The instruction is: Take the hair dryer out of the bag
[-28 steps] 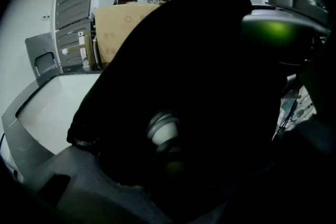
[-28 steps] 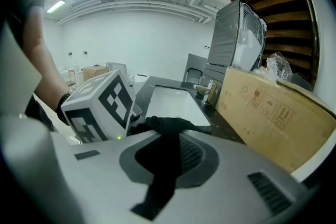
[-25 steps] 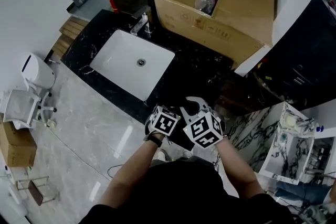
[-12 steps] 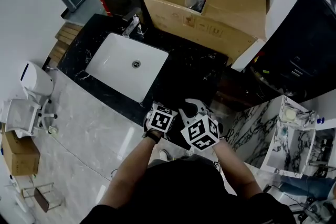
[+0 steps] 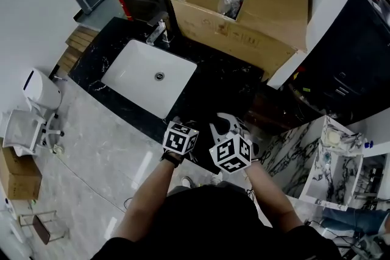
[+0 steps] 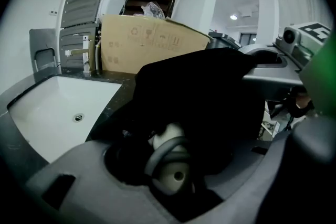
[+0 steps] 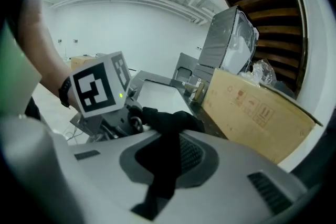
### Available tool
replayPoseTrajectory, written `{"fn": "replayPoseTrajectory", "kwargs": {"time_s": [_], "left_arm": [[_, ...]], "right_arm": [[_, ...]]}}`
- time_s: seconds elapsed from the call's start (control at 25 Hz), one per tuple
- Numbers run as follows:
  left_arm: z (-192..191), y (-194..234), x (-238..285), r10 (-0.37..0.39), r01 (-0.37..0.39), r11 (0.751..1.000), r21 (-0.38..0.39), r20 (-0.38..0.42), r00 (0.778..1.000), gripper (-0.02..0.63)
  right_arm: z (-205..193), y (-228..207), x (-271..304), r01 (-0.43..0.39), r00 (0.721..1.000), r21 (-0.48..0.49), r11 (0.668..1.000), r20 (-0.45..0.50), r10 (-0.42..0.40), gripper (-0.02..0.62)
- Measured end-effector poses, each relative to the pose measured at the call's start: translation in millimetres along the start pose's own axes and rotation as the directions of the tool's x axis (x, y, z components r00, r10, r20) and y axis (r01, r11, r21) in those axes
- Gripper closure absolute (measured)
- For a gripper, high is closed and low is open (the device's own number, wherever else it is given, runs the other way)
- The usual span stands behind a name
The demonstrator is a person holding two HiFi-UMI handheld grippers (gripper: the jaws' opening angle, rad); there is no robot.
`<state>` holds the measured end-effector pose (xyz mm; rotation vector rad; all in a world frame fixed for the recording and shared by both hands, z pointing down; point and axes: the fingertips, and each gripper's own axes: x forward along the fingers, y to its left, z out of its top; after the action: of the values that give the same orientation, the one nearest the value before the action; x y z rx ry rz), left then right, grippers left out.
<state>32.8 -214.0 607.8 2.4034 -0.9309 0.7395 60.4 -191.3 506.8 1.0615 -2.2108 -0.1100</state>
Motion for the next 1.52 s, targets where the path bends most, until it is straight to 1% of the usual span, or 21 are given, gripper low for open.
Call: {"fn": "replayPoseTrajectory", "kwargs": {"time_s": [0.16, 0.28, 0.48, 0.68, 0.88, 1.0, 1.16, 1.4, 1.52], "left_arm": [[8, -9, -10, -0.04, 0.042, 0.998, -0.047, 0.048, 0.998, 0.382], [10, -15, -19, -0.065, 0.068, 0.997, -0.046, 0.066, 0.996, 0.382], [4, -20, -31, -0.096, 0.1, 0.994, -0.047, 0.076, 0.993, 0.382], [-4, -27, -40, -0.149, 0.155, 0.986, -0.06, 0.098, 0.984, 0.382], [-4, -35, -58, -0.196, 0.204, 0.978, -0.053, 0.132, 0.972, 0.382], [-2, -38, -68, -0.227, 0.239, 0.969, -0.055, 0.167, 0.959, 0.382], [3, -43, -82, -0.262, 0.277, 0.96, -0.044, 0.213, 0.941, 0.382], [7, -67, -94, -0.355, 0.37, 0.929, -0.013, 0.25, 0.901, 0.382], [8, -73, -97, -0.381, 0.402, 0.915, -0.023, 0.273, 0.883, 0.382]], "right_arm": [[3, -18, 1, 0.058, 0.998, -0.01, 0.998, 0.004, -0.058, 0.568], [7, -31, -1, 0.072, 0.997, -0.007, 0.997, 0.013, -0.072, 0.567], [15, -54, -3, 0.092, 0.996, -0.032, 0.995, 0.008, -0.091, 0.566], [11, -66, -2, 0.065, 0.998, -0.008, 0.998, -0.008, -0.066, 0.566], [15, -69, -6, -0.013, 1.0, 0.067, 0.998, 0.012, 0.013, 0.566], [15, -68, -6, -0.041, 0.999, 0.075, 0.996, 0.016, 0.04, 0.566], [17, -63, -5, -0.09, 0.995, 0.105, 0.99, 0.057, 0.085, 0.566], [14, -71, -5, -0.067, 0.996, 0.137, 0.988, 0.067, 0.058, 0.569], [11, -78, -2, -0.049, 0.996, 0.153, 0.987, 0.08, 0.037, 0.569]]}}
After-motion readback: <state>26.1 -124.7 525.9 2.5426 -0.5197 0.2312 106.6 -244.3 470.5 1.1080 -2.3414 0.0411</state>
